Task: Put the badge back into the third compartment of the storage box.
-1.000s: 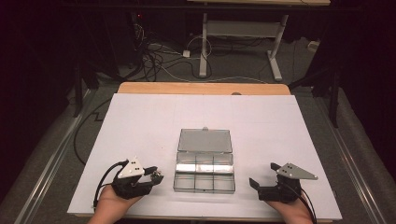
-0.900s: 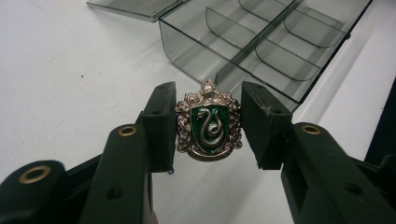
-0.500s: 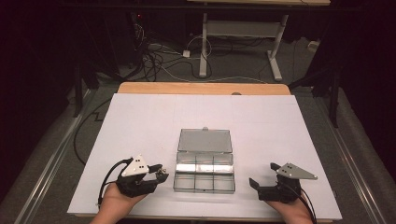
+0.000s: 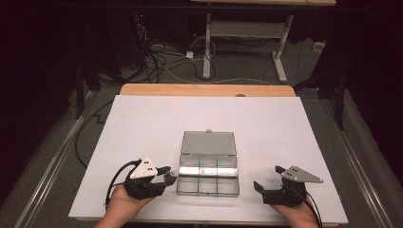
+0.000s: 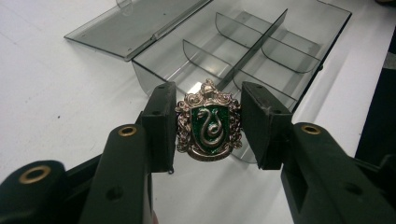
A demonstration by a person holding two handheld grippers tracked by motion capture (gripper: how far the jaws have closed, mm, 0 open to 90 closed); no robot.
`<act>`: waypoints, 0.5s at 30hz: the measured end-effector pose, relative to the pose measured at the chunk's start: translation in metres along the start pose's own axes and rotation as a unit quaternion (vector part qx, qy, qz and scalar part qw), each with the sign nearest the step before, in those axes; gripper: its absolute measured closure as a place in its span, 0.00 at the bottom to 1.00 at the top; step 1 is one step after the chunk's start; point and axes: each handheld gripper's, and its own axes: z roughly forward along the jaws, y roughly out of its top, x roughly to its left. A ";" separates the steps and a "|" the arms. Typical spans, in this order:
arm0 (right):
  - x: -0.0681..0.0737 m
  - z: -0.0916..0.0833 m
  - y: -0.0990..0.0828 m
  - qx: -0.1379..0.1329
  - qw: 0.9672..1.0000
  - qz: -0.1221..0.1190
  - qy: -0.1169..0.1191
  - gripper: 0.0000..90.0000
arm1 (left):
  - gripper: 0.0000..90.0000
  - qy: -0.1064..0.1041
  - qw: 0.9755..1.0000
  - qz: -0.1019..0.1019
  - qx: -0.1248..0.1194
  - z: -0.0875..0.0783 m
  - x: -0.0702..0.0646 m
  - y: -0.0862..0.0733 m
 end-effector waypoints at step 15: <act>0.000 -0.001 0.000 0.000 1.000 0.004 0.000 0.01 | 0.62 -0.019 1.000 0.011 0.008 0.023 -0.004 0.017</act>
